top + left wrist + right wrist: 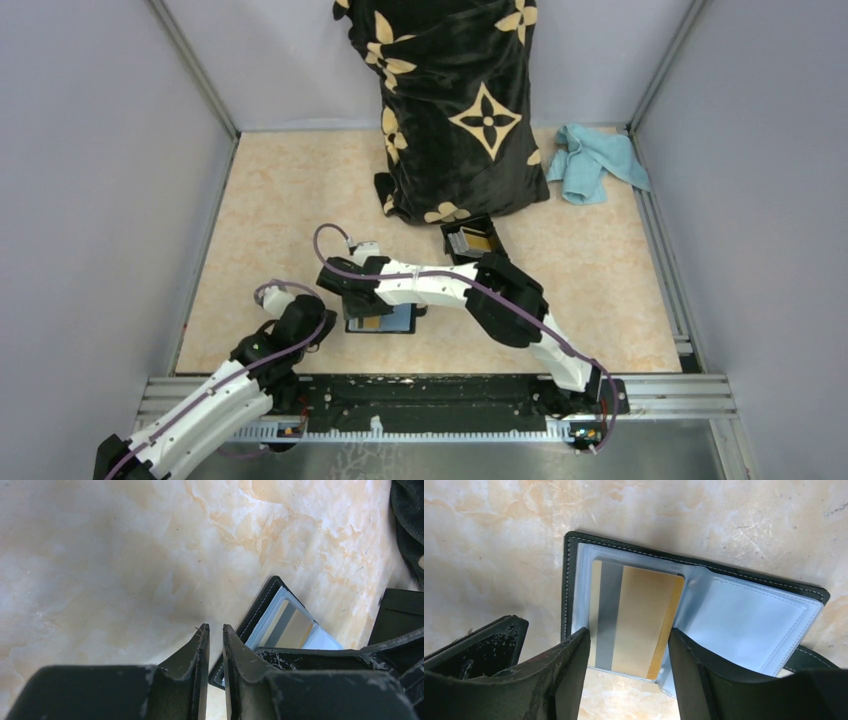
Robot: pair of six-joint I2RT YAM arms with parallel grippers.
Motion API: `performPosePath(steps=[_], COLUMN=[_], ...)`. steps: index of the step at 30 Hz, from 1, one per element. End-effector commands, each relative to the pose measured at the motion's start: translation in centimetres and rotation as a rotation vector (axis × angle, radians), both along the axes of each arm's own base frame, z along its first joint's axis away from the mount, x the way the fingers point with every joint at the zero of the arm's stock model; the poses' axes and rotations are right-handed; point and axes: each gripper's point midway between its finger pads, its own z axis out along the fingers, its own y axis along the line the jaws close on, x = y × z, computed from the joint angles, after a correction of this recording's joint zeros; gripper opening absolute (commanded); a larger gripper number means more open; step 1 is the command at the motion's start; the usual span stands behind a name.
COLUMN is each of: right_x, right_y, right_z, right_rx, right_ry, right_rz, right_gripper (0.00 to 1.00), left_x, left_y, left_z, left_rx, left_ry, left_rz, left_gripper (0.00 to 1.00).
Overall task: Put the credit cards into the card holder
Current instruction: Insert the credit card into the card holder.
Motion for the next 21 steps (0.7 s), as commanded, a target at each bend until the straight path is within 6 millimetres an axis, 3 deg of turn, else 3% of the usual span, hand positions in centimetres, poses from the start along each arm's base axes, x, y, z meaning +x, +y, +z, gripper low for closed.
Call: performPosePath(steps=[1, 10, 21], right_x=[0.2, 1.1, 1.3], right_y=[0.3, 0.6, -0.5], right_z=[-2.6, 3.5, 11.7], right_rx=[0.001, 0.107, 0.237], right_ry=[-0.040, -0.143, -0.274], right_rz=[0.030, 0.076, 0.165], right_gripper=[0.62, 0.71, 0.72], left_x=[-0.3, 0.4, 1.8], left_y=[1.0, 1.1, 0.5], left_z=[-0.1, 1.3, 3.8], left_rx=[0.030, 0.057, 0.082], left_ry=[0.010, -0.010, -0.058], left_rz=[0.037, 0.044, 0.019], left_gripper=[0.22, 0.22, 0.22])
